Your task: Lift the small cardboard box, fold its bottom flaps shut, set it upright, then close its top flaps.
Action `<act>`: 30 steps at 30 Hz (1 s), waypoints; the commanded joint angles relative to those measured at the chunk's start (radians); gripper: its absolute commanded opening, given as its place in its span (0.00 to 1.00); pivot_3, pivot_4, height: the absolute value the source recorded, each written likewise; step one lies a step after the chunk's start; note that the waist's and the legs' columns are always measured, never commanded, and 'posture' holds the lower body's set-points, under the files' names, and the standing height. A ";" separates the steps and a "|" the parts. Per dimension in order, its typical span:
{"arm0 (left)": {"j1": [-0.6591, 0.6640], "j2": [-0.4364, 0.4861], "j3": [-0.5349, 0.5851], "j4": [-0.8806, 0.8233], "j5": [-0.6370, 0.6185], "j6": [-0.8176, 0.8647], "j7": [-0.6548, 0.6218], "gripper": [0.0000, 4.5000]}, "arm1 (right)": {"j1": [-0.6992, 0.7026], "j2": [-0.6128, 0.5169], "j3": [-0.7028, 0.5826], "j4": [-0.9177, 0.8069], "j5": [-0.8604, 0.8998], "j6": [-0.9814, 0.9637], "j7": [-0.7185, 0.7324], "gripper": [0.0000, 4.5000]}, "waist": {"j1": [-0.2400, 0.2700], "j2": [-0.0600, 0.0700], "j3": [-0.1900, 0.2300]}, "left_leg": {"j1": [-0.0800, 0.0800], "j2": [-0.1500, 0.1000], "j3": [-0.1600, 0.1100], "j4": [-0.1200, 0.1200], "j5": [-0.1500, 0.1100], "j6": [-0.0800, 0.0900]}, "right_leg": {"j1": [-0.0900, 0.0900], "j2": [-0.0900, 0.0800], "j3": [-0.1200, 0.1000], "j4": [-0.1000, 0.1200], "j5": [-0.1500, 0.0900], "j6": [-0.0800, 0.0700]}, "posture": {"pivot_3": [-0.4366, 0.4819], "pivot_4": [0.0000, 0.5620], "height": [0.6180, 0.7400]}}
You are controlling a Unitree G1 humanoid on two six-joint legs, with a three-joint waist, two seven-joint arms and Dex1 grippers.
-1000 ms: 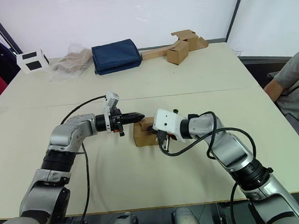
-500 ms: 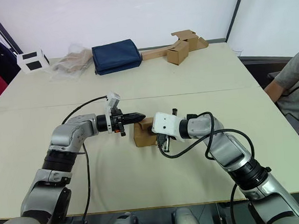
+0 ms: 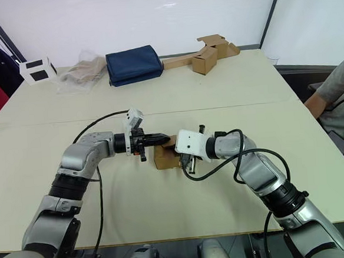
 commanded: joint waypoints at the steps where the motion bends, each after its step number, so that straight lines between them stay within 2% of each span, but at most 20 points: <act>1: 0.012 0.011 -0.028 -0.015 0.033 -0.027 -0.003 0.01 | 0.006 0.019 -0.099 -0.093 0.133 0.095 0.023 0.00 | 0.000 0.000 0.000 | 0.000 0.000 0.000 0.000 0.000 0.000 | 0.000 0.000 0.000 0.000 0.000 0.000 | 0.48 0.27 1.00; 6: 0.015 0.017 0.001 -0.049 0.013 -0.026 0.001 0.01 | -0.006 0.017 -0.188 -0.080 0.198 0.144 -0.008 0.00 | 0.000 0.000 0.000 | 0.000 0.000 0.000 0.000 0.000 0.000 | 0.000 0.000 0.000 0.000 0.000 0.000 | 0.48 0.27 1.00; 9: 0.003 0.009 0.055 -0.092 -0.032 -0.006 0.034 0.01 | -0.019 0.026 -0.210 -0.061 0.206 0.139 -0.034 0.00 | 0.000 0.000 0.000 | 0.000 0.000 0.000 0.000 0.000 0.000 | 0.000 0.000 0.000 0.000 0.000 0.000 | 0.48 0.27 1.00; 11: -0.005 -0.002 0.070 -0.099 -0.015 -0.029 0.085 0.01 | -0.031 0.035 -0.212 -0.034 0.195 0.123 -0.057 0.00 | -0.001 0.000 0.000 | 0.000 0.000 0.000 0.000 0.000 0.000 | 0.000 0.000 0.000 0.000 0.000 0.000 | 0.48 0.27 1.00; 18: 0.040 0.003 0.051 -0.206 -0.027 0.011 0.117 0.01 | -0.034 0.050 -0.168 0.037 0.164 0.070 -0.083 0.00 | 0.000 0.000 0.000 | 0.000 0.000 0.000 0.000 0.000 0.000 | 0.000 0.000 0.000 0.000 0.000 0.000 | 0.48 0.27 1.00; 24: 0.086 0.013 -0.023 -0.207 0.040 -0.024 0.127 0.01 | -0.017 0.040 -0.109 0.079 0.123 0.031 -0.064 0.00 | -0.001 0.000 0.000 | 0.000 0.000 0.000 0.000 0.000 0.000 | 0.000 0.000 0.000 0.000 0.000 0.000 | 0.48 0.27 1.00; 30: 0.100 0.004 -0.022 -0.191 0.051 -0.049 0.145 0.01 | -0.003 0.038 -0.089 0.105 0.107 0.026 -0.056 0.00 | 0.000 0.000 0.000 | 0.000 0.000 0.000 0.000 0.000 0.000 | 0.000 0.000 0.000 0.000 0.000 0.000 | 0.48 0.27 1.00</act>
